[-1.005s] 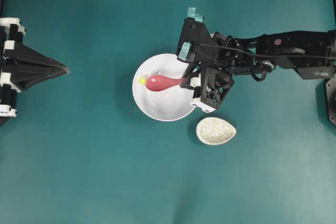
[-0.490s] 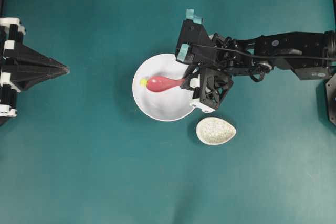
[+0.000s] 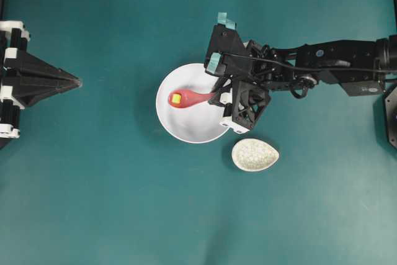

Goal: Scoop the yellow hexagonal prism block from the bowl with a spoon using the right arm.
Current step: 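Raise the spoon carrying the yellow block above the bowl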

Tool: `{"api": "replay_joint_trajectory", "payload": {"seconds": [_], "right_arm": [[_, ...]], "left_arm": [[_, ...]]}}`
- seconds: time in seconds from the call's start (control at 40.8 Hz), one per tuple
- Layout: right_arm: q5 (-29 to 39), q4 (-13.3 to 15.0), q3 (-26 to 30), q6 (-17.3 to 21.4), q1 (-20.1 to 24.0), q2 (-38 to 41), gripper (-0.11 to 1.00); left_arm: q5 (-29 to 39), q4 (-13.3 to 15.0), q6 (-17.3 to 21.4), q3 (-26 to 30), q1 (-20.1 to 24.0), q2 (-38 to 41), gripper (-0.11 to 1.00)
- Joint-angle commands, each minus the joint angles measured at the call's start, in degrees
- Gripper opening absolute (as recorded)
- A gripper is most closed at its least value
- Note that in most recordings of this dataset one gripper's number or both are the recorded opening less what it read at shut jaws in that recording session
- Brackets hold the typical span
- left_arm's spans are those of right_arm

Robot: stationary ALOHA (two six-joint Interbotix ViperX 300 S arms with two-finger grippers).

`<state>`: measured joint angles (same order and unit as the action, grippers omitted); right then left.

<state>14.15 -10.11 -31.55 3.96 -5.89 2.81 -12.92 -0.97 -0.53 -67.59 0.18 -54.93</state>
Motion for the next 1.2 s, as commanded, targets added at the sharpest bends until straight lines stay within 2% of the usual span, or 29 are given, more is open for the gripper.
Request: {"api": "replay_joint_trajectory", "payload": {"seconds": [0.0, 0.711, 1.177], "right_arm": [[-0.5, -0.1, 1.1, -0.1, 0.1, -0.7, 0.22], [-0.8, -0.1, 0.8, -0.1, 0.3, -1.1, 0.22], [-1.1, -0.2, -2.1, 0.0, 0.3, -6.6, 0.23]], "left_arm": [[-0.6, -0.1, -0.1, 1.5, -0.1, 0.4, 0.01], [-1.0, -0.1, -0.1, 1.5, -0.1, 0.4, 0.01], [-1.0, -0.1, -0.1, 1.5, -0.1, 0.4, 0.01]]}}
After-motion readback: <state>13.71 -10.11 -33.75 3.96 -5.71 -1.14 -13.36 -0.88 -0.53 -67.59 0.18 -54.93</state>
